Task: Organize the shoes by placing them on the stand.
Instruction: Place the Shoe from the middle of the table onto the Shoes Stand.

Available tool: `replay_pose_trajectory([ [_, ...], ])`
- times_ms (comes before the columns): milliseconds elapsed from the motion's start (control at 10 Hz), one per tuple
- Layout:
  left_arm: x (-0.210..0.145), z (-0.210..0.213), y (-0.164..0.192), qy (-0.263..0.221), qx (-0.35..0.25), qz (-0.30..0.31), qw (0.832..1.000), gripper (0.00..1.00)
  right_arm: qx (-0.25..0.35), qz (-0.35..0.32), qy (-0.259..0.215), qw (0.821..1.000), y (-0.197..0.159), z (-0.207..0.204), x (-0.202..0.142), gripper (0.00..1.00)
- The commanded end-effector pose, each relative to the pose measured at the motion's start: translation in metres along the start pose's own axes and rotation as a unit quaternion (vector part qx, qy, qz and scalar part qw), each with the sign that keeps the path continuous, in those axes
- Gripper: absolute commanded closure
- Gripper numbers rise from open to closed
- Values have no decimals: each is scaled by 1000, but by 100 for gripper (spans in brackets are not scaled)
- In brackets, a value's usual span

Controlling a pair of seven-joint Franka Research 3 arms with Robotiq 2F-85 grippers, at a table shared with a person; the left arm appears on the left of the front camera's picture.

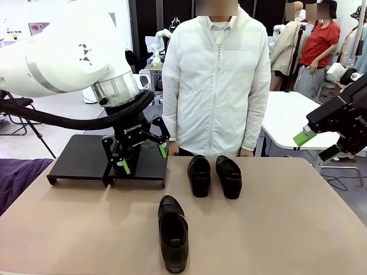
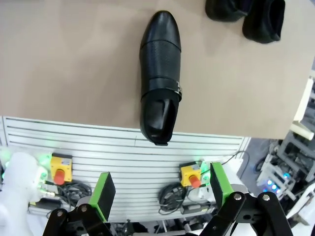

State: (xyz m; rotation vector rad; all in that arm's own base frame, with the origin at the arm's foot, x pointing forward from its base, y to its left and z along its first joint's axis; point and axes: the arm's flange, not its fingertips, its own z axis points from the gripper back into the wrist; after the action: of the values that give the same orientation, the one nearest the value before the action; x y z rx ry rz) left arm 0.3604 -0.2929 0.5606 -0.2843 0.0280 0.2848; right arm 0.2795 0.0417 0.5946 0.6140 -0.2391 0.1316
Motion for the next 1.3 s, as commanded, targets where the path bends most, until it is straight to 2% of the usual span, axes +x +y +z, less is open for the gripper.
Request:
replay_pose_trajectory([
  [0,-16,-19,6,20,16,-72,997,0,10,-2,2,1000,1,3,2,0],
  [200,-46,-59,22,19,35,-95,995,0,10,-2,2,1000,1,3,2,0],
  [400,-38,-100,34,6,43,-56,998,0,10,-2,2,1000,1,3,2,0],
  [500,-32,-122,32,-8,26,-70,997,0,10,-2,2,1000,1,3,2,0],
  [600,-24,-140,30,-45,33,-56,997,0,10,-2,2,1000,1,3,2,0],
  [900,-12,-178,21,-78,31,-75,994,0,10,-2,2,1000,1,3,2,0],
  [1000,-11,-187,18,-82,56,-75,992,0,10,-2,2,1000,1,3,2,0],
  [1200,-8,-201,18,-55,76,-90,992,0,10,-2,2,1000,1,3,2,0],
])
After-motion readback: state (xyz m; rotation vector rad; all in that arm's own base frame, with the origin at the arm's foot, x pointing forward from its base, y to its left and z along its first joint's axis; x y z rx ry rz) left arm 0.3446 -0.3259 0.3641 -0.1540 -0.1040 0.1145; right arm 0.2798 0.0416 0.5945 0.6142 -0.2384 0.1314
